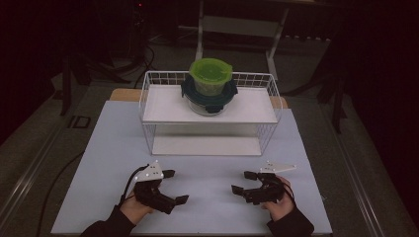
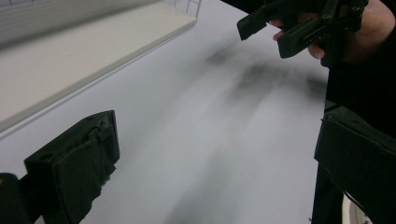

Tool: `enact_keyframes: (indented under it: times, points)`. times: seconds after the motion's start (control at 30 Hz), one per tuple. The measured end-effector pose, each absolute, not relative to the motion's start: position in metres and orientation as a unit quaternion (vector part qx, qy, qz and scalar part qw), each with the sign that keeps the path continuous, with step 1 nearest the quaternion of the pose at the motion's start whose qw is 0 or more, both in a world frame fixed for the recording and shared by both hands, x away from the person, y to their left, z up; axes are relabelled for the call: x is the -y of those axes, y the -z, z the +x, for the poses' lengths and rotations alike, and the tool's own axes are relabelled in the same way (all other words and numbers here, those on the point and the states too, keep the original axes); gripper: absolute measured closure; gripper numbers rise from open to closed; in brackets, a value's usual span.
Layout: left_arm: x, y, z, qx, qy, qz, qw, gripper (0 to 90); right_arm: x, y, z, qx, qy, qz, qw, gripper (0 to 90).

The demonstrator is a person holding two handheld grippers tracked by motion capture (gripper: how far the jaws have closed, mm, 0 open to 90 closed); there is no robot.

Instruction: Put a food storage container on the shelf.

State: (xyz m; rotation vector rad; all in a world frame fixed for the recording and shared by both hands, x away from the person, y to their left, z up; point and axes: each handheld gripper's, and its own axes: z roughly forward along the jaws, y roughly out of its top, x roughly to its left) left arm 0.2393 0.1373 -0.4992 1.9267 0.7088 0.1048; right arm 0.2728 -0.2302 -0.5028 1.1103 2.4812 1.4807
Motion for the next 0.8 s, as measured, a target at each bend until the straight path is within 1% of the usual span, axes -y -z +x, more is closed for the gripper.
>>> enact_keyframes:
  times: [0.27, 0.8]
  points:
    - [-0.138, 0.504, 0.238, -0.296, -0.047, 0.799, 0.521, 0.0, 0.238, 0.503, 0.269, -0.797, -0.483, 0.361, 0.036, 16.6]
    - [-0.145, 0.506, 0.238, -0.299, -0.047, 0.793, 0.529, 0.0, 0.244, 0.505, 0.271, -0.791, -0.484, 0.371, 0.04, 17.3]
